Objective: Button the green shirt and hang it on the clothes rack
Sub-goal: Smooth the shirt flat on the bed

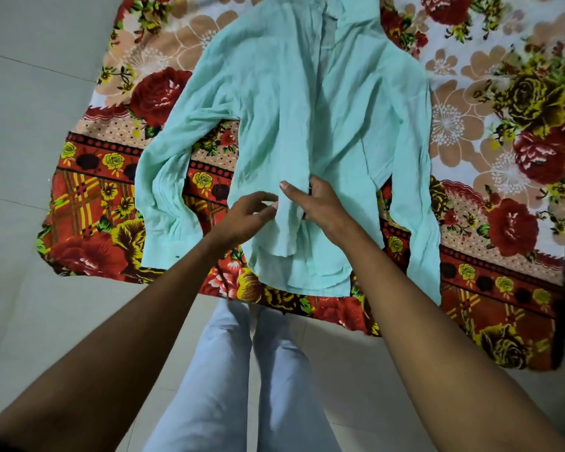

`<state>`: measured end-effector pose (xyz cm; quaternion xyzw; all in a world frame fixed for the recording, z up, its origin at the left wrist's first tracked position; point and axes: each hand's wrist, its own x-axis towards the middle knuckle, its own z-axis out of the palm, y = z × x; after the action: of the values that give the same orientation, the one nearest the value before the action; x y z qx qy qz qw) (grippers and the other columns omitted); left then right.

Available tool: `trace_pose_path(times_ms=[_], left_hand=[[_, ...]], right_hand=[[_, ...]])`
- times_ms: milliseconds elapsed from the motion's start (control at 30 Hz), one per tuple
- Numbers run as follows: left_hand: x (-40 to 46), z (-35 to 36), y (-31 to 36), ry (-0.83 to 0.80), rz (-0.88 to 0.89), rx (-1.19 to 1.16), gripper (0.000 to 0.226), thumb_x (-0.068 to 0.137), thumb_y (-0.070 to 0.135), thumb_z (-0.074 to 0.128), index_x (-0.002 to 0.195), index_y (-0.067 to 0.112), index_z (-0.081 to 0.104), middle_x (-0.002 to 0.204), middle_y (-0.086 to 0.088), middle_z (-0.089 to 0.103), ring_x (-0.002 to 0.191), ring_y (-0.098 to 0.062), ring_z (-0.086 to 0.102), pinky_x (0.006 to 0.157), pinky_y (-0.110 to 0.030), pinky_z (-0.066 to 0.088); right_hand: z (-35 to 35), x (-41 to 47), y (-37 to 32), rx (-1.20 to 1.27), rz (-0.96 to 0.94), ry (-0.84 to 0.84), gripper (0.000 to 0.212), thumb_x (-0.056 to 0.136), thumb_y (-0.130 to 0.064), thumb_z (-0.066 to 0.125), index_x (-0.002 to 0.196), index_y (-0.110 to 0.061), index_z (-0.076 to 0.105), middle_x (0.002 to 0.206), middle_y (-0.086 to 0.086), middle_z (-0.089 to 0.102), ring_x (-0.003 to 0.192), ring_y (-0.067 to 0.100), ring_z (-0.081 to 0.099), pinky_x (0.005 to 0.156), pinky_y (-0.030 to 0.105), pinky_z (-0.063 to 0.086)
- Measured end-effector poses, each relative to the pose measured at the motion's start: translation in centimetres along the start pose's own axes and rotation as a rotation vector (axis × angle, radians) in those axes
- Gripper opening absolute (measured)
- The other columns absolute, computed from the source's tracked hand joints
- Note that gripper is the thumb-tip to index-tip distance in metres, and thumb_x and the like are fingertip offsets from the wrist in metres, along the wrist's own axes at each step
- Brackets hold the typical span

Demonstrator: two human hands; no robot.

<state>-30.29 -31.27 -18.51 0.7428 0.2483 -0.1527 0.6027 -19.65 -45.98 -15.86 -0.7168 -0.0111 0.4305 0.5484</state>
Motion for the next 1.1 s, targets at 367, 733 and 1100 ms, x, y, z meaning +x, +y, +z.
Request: trace_pose_path(times_ms=[367, 733, 1100], left_hand=[[-1.5, 2.5, 0.1, 0.029, -0.225, -0.385, 0.03, 0.108, 0.036, 0.044, 0.121, 0.01, 0.053, 0.128, -0.017, 0.064, 0.12, -0.03, 0.063, 0.101, -0.048, 0.051], [-1.1, 3.0, 0.5, -0.101, -0.539, -0.774, 0.045, 0.098, 0.051, 0.057, 0.125, 0.016, 0.067, 0.121, -0.01, 0.072, 0.111, -0.032, 0.069, 0.097, -0.056, 0.056], [-0.6, 2.2, -0.2, 0.267, -0.498, -1.449, 0.035, 0.104, 0.015, 0.049, 0.133, 0.001, 0.062, 0.13, -0.019, 0.068, 0.116, -0.035, 0.067, 0.091, -0.049, 0.057]], right_hand=[[0.4, -0.6, 1.1, -0.03, -0.025, -0.061, 0.035, 0.088, -0.024, 0.079, 0.119, -0.009, 0.072, 0.111, 0.004, 0.078, 0.103, 0.018, 0.074, 0.095, 0.042, 0.059], [0.6, -0.4, 1.7, 0.156, 0.013, -0.053, 0.032, 0.083, -0.022, 0.074, 0.115, -0.014, 0.071, 0.112, 0.005, 0.077, 0.106, 0.024, 0.073, 0.096, 0.042, 0.057], [1.6, -1.8, 0.0, 0.175, -0.058, 0.046, 0.025, 0.09, -0.007, 0.071, 0.113, -0.013, 0.071, 0.113, 0.005, 0.076, 0.104, 0.023, 0.073, 0.095, 0.041, 0.058]])
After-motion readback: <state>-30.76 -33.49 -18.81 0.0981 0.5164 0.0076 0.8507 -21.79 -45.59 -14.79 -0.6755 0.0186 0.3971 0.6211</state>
